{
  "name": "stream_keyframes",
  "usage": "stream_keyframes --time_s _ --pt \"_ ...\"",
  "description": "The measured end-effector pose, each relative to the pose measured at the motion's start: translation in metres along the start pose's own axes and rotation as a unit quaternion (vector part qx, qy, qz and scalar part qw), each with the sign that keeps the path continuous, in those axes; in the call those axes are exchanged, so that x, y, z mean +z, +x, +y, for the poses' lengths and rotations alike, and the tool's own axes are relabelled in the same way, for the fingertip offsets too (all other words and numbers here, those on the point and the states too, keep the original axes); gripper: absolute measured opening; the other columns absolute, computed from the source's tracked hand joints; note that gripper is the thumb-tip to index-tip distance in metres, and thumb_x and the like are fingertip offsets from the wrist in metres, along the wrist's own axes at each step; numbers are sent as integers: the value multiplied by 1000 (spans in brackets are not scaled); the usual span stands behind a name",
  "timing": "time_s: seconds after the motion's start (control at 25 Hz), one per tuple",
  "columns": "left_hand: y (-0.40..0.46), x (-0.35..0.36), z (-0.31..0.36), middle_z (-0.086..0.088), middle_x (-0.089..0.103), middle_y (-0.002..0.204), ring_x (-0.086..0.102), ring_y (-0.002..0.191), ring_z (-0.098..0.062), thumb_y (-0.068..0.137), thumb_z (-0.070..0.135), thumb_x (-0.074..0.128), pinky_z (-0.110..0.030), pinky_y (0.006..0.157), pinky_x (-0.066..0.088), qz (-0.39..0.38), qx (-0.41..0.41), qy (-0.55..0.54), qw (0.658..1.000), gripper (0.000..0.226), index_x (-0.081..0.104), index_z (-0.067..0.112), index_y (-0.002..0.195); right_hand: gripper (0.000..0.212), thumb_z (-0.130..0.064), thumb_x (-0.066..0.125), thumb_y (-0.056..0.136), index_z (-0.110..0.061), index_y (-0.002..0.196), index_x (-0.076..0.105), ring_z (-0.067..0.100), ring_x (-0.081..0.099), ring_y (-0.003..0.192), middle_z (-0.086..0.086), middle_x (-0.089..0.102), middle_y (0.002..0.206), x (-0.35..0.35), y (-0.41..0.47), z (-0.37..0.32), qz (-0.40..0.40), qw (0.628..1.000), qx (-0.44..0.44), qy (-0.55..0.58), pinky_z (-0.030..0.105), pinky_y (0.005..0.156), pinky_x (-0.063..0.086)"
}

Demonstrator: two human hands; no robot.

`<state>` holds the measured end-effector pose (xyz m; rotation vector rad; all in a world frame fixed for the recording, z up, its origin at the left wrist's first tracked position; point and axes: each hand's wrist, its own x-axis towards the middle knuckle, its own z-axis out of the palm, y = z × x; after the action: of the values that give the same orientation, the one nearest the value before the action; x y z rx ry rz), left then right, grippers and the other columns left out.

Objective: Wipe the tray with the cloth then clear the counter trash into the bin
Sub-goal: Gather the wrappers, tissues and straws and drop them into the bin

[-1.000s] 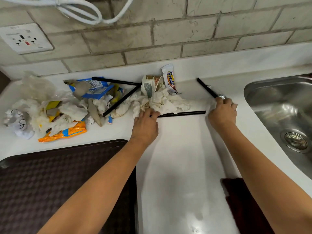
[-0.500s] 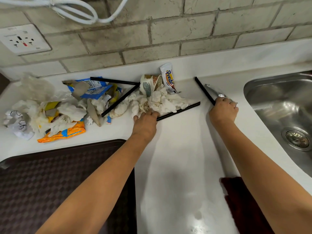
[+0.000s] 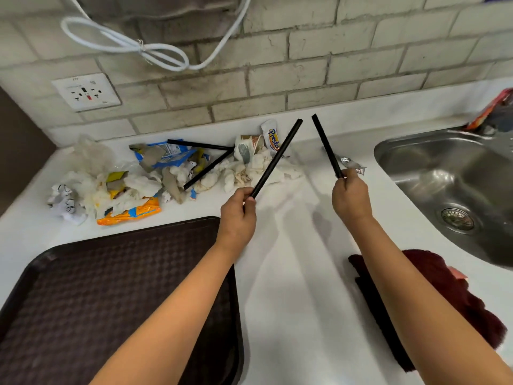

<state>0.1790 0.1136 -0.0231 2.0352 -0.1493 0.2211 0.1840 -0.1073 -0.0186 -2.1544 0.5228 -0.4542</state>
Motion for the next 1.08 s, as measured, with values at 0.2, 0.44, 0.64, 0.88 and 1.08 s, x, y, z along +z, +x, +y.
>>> stream_keyframes --time_s 0.2,0.44,0.64,0.88,1.08 --pt "-65 -25 10 7 55 82 51 63 2 93 11 47 0 55 37 -17 1 -44 999 22 54 16 114 25 -15 36 94 -6 108 54 31 54 79 17 60 85 -30 -73 0 37 998 -47 17 29 64 34" --pt "-168 -61 5 11 55 84 54 67 5 92 8 50 -3 61 40 -20 27 -75 997 20 53 22 107 18 -19 40 93 -13 92 57 22 51 61 3 56 66 -58 -195 18 42 995 -73 54 35 58 40" --pt "-252 -77 -11 8 59 93 57 86 -2 92 7 50 -9 75 44 -19 44 -100 994 21 54 17 109 20 -25 38 94 -13 92 55 17 42 49 -4 45 52 -78 -290 59 56 993 -103 4 33 50 33" --pt "-335 -59 -35 1 55 87 50 72 -13 92 4 49 -14 67 37 -129 67 -45 988 21 55 4 112 20 -29 34 88 -18 80 49 15 39 45 -9 39 50 -117 -378 146 66 992 -63 -82 27 47 29" --pt "-378 -35 -54 -3 58 101 52 86 -10 91 6 50 1 75 32 -214 58 0 975 22 57 3 111 34 -33 31 87 -7 90 53 26 44 51 3 45 54 -139 -421 214 68 990 25 -125 29 52 32"
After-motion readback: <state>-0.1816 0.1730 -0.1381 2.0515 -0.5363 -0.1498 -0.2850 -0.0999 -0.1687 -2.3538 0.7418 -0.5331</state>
